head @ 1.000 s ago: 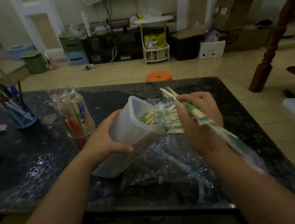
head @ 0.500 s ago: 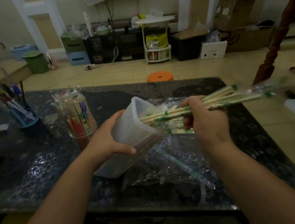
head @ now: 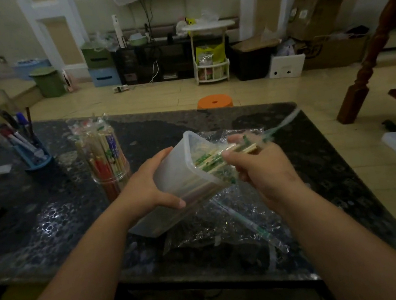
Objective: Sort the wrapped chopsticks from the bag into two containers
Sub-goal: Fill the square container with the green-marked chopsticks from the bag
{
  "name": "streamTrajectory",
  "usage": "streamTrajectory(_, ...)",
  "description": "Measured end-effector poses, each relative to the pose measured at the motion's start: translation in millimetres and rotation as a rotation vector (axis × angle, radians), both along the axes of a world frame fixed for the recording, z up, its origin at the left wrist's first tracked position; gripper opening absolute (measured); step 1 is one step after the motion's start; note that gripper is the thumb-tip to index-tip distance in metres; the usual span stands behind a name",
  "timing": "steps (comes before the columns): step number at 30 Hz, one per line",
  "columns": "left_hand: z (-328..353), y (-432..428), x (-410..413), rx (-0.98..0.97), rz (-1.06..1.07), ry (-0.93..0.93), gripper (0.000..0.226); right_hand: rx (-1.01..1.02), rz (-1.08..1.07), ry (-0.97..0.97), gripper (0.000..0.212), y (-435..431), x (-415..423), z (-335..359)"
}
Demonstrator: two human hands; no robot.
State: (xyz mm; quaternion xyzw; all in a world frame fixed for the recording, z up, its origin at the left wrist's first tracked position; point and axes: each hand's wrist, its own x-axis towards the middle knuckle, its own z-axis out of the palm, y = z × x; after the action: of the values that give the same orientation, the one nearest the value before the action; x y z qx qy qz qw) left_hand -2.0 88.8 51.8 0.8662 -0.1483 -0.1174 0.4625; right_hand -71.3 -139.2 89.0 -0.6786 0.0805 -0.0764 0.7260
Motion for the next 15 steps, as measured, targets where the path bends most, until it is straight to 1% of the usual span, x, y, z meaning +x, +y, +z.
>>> streamTrajectory(1,-0.1,0.0,0.0,0.001,-0.003,-0.003,0.126,0.046,-0.034,-0.018,0.034,0.0,0.3,-0.4)
streamTrajectory(2,-0.2,0.4,0.0,-0.001,-0.004,-0.006,0.124,0.114,-0.089,-0.049,0.035,-0.4,0.5,1.0)
streamTrajectory(4,0.0,0.5,-0.3,-0.007,-0.002,-0.014,0.120,0.217,-0.193,-0.125,0.017,-3.6,2.1,4.4)
streamTrajectory(5,0.1,0.6,-0.3,-0.009,0.000,-0.016,0.119,0.219,-0.231,-0.152,0.009,-5.4,3.1,5.0)
streamTrajectory(6,0.1,0.7,-0.4,-0.011,0.002,-0.017,0.118,0.154,-0.256,-0.165,0.005,-7.2,3.4,3.9)
streamTrajectory(7,-0.1,0.8,-0.2,-0.012,0.004,-0.017,0.118,0.041,-0.256,-0.158,0.005,-8.4,3.3,1.9)
streamTrajectory(9,-0.7,0.6,0.4,-0.011,0.007,-0.015,0.121,-0.153,-0.148,-0.096,0.007,-5.7,1.4,-1.3)
streamTrajectory(11,-1.3,0.2,0.9,-0.008,0.010,-0.016,0.124,-0.192,-0.032,-0.046,0.008,-1.5,1.1,-5.1)
streamTrajectory(12,-1.4,-0.1,0.9,-0.007,0.011,-0.016,0.125,-0.188,-0.016,-0.037,0.010,-0.2,1.6,-5.8)
streamTrajectory(14,-1.3,-0.5,0.8,-0.006,0.012,-0.015,0.125,-0.143,-0.051,-0.053,0.016,0.4,2.3,-4.6)
streamTrajectory(15,-1.5,-0.2,0.7,-0.004,0.012,-0.014,0.124,-0.116,-0.095,-0.085,0.015,-0.3,2.4,-3.3)
